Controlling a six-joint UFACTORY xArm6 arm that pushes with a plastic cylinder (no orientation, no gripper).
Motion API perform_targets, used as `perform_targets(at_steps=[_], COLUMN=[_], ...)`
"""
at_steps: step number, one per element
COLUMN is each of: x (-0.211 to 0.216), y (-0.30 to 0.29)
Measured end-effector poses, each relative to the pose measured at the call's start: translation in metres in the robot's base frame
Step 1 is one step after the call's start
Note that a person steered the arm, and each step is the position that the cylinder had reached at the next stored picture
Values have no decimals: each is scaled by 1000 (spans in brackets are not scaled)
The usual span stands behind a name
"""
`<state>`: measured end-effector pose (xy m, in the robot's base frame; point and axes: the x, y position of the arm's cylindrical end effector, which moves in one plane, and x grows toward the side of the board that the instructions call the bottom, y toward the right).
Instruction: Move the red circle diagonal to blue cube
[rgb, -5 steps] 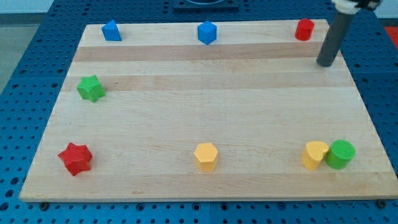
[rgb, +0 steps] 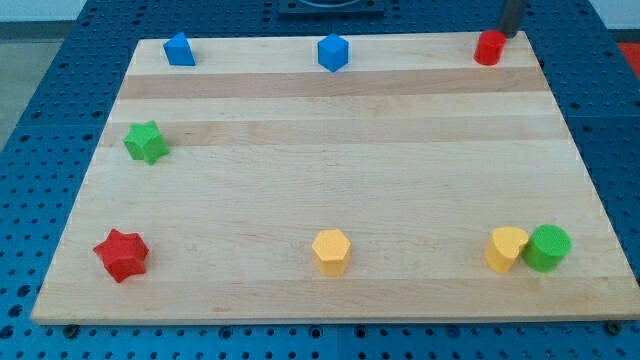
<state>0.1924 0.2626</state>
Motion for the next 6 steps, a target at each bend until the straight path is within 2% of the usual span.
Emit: perform_targets(at_steps=[2,4,6], x=[25,38,74], y=[-20,-66,-84])
